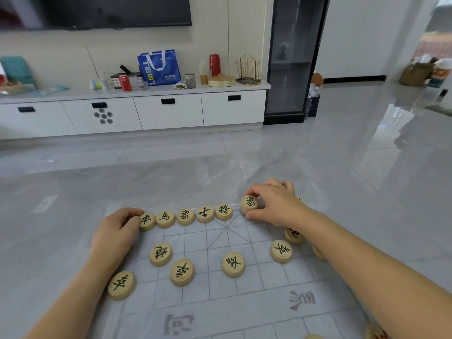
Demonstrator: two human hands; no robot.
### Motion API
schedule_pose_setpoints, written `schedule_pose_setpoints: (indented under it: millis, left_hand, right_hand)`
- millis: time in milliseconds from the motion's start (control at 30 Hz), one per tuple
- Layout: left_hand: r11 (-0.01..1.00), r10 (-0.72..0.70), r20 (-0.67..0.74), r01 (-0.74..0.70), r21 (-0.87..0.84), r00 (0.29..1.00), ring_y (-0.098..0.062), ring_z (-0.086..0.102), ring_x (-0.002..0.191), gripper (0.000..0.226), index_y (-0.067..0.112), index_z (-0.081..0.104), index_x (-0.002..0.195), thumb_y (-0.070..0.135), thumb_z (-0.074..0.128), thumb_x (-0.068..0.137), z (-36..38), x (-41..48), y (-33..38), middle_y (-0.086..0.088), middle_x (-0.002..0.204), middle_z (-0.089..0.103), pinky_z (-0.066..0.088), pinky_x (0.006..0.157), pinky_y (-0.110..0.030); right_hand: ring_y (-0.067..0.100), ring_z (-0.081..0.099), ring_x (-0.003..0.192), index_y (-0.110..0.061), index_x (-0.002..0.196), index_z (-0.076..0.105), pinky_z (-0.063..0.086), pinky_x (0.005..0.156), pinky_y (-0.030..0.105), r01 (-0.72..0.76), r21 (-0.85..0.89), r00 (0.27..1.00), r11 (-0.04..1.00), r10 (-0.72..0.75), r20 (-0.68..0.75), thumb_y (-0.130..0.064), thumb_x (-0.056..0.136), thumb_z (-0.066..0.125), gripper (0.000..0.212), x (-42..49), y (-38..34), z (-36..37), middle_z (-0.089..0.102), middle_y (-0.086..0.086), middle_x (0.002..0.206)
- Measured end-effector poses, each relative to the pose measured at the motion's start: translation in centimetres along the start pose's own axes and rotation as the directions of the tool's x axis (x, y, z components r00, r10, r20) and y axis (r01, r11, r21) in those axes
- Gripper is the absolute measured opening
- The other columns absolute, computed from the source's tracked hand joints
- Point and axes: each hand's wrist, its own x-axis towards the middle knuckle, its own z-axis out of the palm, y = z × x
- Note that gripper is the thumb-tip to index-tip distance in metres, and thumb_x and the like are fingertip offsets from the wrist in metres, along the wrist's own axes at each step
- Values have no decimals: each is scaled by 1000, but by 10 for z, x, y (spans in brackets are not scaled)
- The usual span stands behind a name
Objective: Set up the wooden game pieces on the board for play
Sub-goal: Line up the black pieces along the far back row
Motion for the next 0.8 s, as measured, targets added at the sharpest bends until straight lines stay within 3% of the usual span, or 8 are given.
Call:
schedule_pose_setpoints:
  millis: [233, 400, 567, 800]
  left_hand:
    - [1000, -14, -6, 14, -6, 1000, -22, 59, 94, 37, 30, 67, 93, 39, 42, 67, -1, 0, -1, 7, 96, 67, 47, 87, -44]
    - [1000, -4, -1, 4, -10, 1000, -20, 58, 95, 38, 30, 67, 94, 39, 42, 67, -1, 0, 0, 7, 99, 66, 47, 86, -43]
    - [1000, 2, 0, -2, -6, 1000, -22, 58, 96, 39, 29, 67, 95, 40, 42, 67, 0, 0, 0, 4, 100, 66, 46, 86, -44]
    - [1000, 4, -9, -4, -6, 1000, -23, 57, 96, 39, 27, 68, 95, 38, 42, 67, -1, 0, 0, 2, 102, 67, 46, 87, -44]
  right_hand:
    - [10, 36, 113, -37, 110, 53, 19, 94, 34, 19, 8, 999, 1000, -19, 28, -51, 75, 67, 40, 8, -9, 7, 54, -15, 104]
    - [15, 38, 120, -42, 110, 54, 22, 95, 35, -123, 93, 991, 988, 128, -43, -46, 75, 70, 39, 3, 15, -11, 52, -12, 121]
    - [19, 35, 120, -45, 111, 54, 22, 92, 34, -157, 1, 981, 988, 156, 116, -48, 72, 72, 43, -3, 23, -11, 45, -7, 121]
    - [22, 33, 124, -47, 123, 47, 23, 91, 34, -176, -37, 963, 984, 180, 199, -51, 73, 71, 56, 3, 22, -8, 42, -4, 128]
